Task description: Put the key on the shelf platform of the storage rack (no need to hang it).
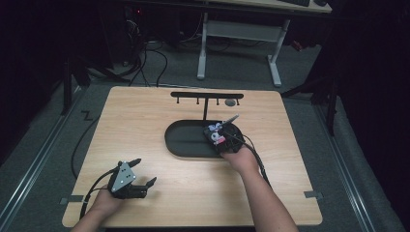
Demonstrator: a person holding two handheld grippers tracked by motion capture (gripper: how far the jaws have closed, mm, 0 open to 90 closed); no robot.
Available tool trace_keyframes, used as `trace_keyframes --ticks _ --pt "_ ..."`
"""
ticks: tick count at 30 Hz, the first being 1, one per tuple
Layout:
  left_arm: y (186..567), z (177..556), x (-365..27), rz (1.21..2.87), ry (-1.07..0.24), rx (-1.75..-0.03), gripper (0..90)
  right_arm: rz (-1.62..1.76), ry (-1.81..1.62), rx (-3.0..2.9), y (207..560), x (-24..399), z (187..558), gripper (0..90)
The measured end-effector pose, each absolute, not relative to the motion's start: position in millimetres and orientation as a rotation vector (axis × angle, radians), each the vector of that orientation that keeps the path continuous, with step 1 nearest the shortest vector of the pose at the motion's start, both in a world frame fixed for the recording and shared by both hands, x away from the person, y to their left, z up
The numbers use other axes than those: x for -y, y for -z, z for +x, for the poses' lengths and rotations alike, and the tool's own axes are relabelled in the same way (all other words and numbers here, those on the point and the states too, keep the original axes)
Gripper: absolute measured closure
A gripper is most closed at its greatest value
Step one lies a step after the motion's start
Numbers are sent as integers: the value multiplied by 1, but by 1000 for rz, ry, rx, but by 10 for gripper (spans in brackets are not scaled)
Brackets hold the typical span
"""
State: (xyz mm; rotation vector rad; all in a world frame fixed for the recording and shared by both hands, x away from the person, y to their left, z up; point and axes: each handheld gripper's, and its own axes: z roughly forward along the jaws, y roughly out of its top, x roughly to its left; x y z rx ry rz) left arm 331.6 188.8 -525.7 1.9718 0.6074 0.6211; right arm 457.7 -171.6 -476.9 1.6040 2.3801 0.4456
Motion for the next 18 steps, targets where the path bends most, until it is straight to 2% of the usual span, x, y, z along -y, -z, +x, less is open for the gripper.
trace_keyframes --ticks 6,12,18 --pt "526 331 -189 1971 -622 -607 154 1610 -442 -2383 481 167 461 451" --pt "526 331 -189 1971 -621 -606 154 1635 -462 -2382 481 169 461 322" --pt "526 332 -189 1971 -618 -608 154 1634 -472 -2378 478 170 459 301"
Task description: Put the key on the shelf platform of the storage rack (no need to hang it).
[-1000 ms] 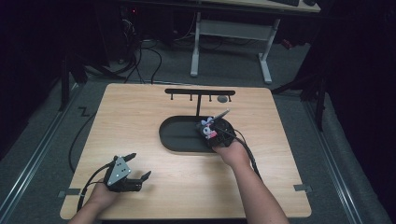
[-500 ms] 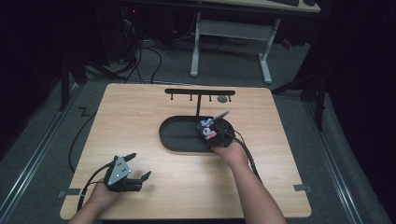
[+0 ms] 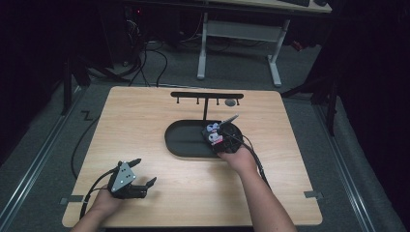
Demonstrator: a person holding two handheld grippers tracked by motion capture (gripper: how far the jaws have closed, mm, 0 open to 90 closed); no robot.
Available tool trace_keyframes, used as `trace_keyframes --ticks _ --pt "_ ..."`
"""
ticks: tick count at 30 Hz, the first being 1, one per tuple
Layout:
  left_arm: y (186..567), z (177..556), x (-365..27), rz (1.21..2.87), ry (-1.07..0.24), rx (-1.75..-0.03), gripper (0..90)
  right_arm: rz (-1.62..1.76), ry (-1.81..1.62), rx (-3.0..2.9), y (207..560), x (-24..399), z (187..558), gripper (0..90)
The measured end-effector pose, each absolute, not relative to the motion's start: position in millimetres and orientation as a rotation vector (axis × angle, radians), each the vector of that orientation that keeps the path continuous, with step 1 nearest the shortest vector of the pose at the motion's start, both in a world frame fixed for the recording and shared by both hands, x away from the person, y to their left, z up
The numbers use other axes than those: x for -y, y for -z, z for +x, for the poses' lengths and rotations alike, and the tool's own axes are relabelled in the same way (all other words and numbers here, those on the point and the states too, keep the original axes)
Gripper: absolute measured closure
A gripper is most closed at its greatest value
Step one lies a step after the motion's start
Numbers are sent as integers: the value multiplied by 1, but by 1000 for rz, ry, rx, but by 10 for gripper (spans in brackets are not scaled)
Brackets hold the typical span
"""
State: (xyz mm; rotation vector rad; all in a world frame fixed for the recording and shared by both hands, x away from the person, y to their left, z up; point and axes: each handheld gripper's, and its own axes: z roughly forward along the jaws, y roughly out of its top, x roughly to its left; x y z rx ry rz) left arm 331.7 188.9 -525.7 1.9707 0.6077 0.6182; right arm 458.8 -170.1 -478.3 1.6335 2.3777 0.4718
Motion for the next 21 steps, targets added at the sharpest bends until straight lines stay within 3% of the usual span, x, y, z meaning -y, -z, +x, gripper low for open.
trace_keyframes --ticks 21 --pt "526 332 -188 1985 -618 -605 154 1527 -630 -2326 458 175 427 282"
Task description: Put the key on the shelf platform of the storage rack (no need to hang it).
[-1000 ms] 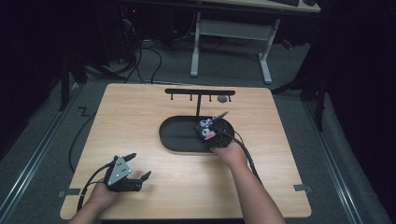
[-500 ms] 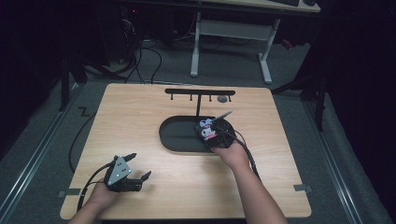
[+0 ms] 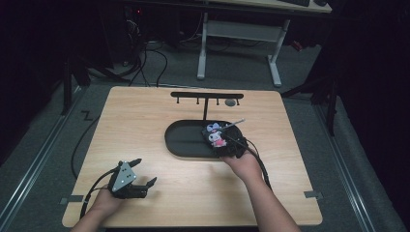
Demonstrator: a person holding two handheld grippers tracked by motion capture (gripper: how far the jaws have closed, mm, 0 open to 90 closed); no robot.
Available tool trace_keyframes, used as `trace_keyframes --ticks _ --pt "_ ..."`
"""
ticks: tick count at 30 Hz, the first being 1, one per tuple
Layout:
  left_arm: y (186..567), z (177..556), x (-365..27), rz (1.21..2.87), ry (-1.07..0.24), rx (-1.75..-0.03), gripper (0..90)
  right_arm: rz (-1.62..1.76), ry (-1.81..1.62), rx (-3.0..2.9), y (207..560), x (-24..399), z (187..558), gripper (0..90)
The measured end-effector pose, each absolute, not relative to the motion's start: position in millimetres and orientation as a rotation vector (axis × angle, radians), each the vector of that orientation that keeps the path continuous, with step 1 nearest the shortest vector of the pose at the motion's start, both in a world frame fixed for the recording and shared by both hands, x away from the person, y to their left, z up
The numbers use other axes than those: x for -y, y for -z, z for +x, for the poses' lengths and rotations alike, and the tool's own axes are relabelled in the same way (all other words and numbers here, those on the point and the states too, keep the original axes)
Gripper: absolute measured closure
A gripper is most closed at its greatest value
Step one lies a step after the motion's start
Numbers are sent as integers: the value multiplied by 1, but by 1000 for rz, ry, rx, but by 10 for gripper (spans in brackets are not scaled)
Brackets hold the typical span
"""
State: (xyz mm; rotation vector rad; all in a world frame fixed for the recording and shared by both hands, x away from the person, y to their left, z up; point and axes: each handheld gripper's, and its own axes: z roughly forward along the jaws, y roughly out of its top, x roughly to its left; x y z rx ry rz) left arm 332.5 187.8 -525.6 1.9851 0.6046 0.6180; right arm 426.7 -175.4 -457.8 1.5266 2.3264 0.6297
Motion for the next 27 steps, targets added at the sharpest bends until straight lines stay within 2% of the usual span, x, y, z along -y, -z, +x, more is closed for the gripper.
trace_keyframes --ticks 14,27 --pt "526 333 -186 1994 -621 -607 154 1435 -800 -2259 466 187 380 233" --pt "526 332 -186 1995 -629 -607 154 1390 -899 -2158 494 209 331 192"
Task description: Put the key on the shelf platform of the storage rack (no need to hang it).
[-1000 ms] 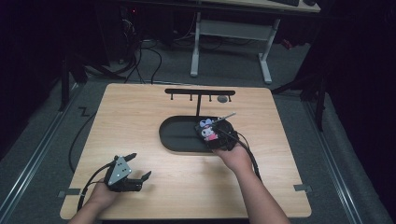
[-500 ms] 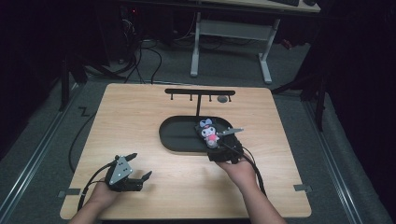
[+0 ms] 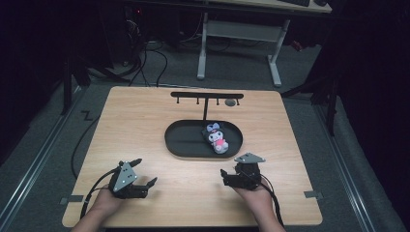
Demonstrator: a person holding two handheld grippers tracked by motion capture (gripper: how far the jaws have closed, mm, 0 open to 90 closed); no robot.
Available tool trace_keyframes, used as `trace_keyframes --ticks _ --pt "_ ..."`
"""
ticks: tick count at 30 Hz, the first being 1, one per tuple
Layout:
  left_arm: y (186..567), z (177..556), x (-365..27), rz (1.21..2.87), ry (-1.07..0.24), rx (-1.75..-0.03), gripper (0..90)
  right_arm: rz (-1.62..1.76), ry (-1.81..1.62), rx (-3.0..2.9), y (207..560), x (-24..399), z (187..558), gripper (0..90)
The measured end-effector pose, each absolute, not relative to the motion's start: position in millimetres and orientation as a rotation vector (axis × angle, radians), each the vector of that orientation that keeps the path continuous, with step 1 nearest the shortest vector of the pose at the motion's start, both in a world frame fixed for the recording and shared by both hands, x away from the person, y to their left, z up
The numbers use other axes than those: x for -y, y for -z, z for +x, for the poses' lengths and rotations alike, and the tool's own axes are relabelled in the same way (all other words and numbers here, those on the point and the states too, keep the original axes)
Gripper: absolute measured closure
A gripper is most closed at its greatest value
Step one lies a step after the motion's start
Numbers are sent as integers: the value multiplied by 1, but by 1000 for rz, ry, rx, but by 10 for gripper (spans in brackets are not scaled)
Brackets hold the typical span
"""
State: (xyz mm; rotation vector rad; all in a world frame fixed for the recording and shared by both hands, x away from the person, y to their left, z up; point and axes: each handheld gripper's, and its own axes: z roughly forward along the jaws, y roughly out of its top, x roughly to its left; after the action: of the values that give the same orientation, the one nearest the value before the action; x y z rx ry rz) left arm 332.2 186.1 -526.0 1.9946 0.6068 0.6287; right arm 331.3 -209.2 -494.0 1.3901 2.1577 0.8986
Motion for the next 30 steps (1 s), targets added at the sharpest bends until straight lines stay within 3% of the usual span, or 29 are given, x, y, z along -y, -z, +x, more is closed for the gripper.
trace_keyframes --ticks 16,30 --pt "526 333 -186 1999 -621 -601 154 1377 -1072 -1974 510 236 280 157" --pt "526 332 -187 1994 -634 -598 154 1367 -1080 -1975 515 237 279 157"
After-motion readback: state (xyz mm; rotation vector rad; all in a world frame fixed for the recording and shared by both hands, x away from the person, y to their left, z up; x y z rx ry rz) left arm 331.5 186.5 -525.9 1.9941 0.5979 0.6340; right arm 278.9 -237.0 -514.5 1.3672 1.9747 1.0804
